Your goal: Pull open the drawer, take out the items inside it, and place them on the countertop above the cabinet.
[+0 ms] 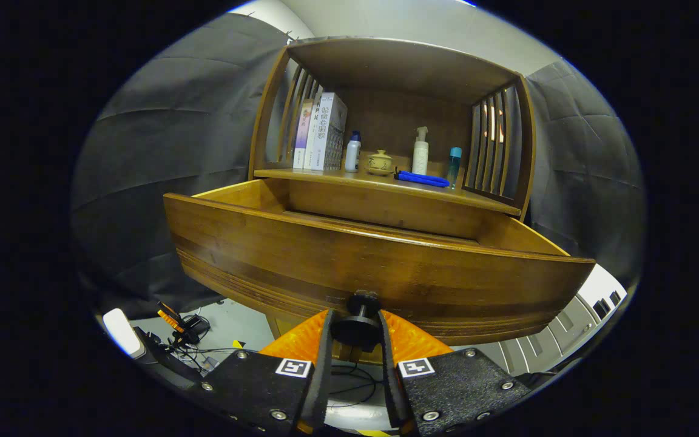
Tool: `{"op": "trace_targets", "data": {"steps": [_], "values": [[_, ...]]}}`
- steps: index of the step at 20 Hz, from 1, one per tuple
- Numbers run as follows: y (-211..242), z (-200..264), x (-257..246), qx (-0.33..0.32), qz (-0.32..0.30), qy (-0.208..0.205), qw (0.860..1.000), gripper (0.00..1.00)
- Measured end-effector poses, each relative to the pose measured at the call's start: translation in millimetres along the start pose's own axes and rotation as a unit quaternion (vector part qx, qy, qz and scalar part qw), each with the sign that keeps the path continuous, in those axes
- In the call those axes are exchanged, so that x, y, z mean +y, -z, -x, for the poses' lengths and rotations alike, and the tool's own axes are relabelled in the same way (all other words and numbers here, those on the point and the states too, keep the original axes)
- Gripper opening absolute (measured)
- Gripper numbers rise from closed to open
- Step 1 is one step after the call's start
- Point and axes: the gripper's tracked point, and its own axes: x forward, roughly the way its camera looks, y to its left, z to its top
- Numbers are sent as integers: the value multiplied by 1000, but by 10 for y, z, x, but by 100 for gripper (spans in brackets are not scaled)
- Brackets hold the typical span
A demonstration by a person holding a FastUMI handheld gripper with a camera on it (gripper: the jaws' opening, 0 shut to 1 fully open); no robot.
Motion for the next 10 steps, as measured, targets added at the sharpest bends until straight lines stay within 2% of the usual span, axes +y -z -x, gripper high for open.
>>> {"op": "trace_targets", "data": {"steps": [2,8,10], "values": [[-30,-23,-2,-6,5,-1,1000,38],[-105,14,-36,-33,17,-15,999,49],[-174,81,-69,-38,-4,-29,999,63]]}}
